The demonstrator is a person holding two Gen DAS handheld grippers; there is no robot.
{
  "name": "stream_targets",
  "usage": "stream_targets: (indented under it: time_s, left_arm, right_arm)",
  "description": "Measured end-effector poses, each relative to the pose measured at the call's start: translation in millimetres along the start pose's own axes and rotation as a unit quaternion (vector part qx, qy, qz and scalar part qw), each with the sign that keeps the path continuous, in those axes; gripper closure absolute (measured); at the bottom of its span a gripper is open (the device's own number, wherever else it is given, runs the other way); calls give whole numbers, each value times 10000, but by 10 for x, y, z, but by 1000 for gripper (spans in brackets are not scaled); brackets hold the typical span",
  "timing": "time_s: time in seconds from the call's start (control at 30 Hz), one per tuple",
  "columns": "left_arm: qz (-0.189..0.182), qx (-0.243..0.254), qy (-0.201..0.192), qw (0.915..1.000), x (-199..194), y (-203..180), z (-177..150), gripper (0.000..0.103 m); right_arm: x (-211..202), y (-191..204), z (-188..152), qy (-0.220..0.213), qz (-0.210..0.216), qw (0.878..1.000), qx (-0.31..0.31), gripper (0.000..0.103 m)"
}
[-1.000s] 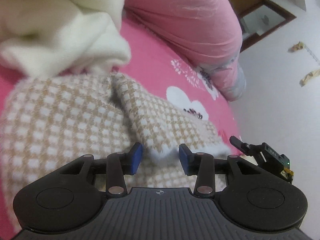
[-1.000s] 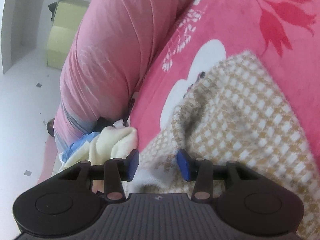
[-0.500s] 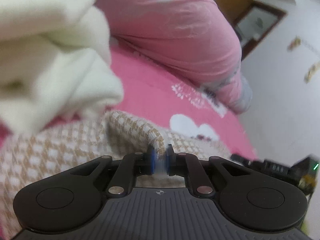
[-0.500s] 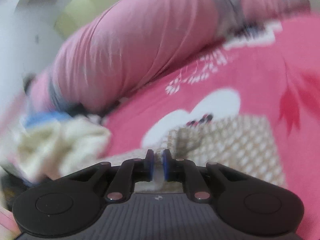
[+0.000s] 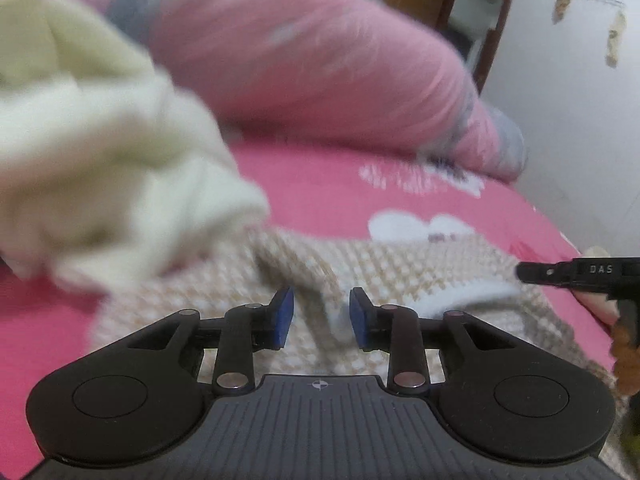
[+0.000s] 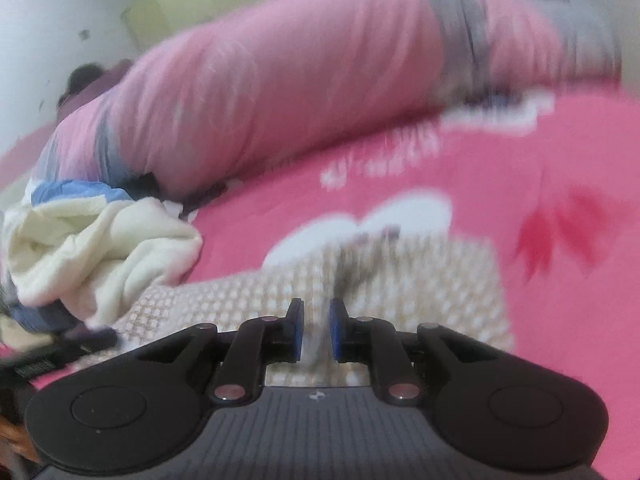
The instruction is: Fold clothes
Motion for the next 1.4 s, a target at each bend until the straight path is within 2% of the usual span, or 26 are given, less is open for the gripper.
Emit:
stream_targets:
  time_s: [0.1, 0.17, 0.2, 0.27, 0.3, 0.33, 0.37, 0.43, 0.53, 0.67, 0.73, 0.77, 0.83, 0.87, 0.9, 1.07, 1.27, 1.4]
  left_arm:
    - [51, 84, -338, 9994, -56, -88, 190, 72]
    - [20, 227, -272, 9994, 94, -214, 297, 72]
    - [58, 375, -164, 9991, 222, -287, 322, 72]
    - [605, 813, 288, 9944, 594, -368, 255, 72]
    - [769, 895, 461, 9919, 744, -355, 174, 71]
    - [893, 934, 615, 9897, 883, -327, 81, 71]
    - [866, 889, 551, 9907, 898, -302, 43, 71]
    - [742, 756, 578, 9927, 845, -264, 74, 71]
    - [609, 638, 626, 9941, 763, -242, 139, 71]
    - [438, 487, 125, 9978, 516, -283, 311, 69]
    - [373, 535, 77, 9978, 535, -366, 385, 66]
    - [399, 643, 248, 9968, 641, -418, 379, 64]
    - [619, 913, 705, 9914, 934, -432, 238, 62]
    - [641, 969, 660, 9910, 1000, -417, 173, 61]
    - [634, 1002, 534, 9915, 1042, -397, 112, 61]
    - [457, 790, 493, 9946, 984, -327, 122, 61]
    - [661, 901, 430, 9928, 984, -376, 115, 60]
    - [996, 1013, 414, 9890, 917, -420, 65, 58]
  right_arm:
    - [70, 251, 84, -227, -311, 9975, -585, 88]
    - [116, 420, 141, -377, -517, 9932, -973, 88]
    - [138, 506, 169, -452, -620, 9902, -1167, 88]
    - [205, 661, 216, -566, -839, 9830, -1533, 86]
    - [404, 613, 162, -365, -1038, 9813, -1579, 81]
    - [631, 519, 56, -94, -1137, 9811, -1565, 81]
    - [820, 435, -36, 129, -1211, 9805, -1543, 80]
    - [746, 401, -27, -17, -1065, 9845, -1395, 80]
    - [693, 418, 89, 265, -1033, 9867, -1230, 80]
    - [410, 619, 293, -94, -872, 9887, -1217, 80]
    - [391, 679, 366, -209, -787, 9895, -1190, 79]
    - [435, 686, 378, -190, -737, 9904, -1154, 79]
    - [803, 554, 215, 212, -841, 9903, -1088, 74]
    - [966, 492, 130, 341, -879, 9898, -1070, 74]
    - [998, 469, 43, 51, -835, 9900, -1139, 74]
    - [941, 505, 40, -64, -923, 9890, -1158, 74]
    - [942, 532, 34, -100, -1021, 9874, -1203, 74]
    - [883, 582, -2, -18, -1254, 9835, -1302, 73]
Point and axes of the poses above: each gripper's, at about its wrist camera, not at the fingertips, and x roughly the way its jaws point, y to its left, z to its top, the point moved 7 cm from there along x, roughly the way its jaws point, and after that the axes turned 15 degrees about y, right-handed, at the moved point
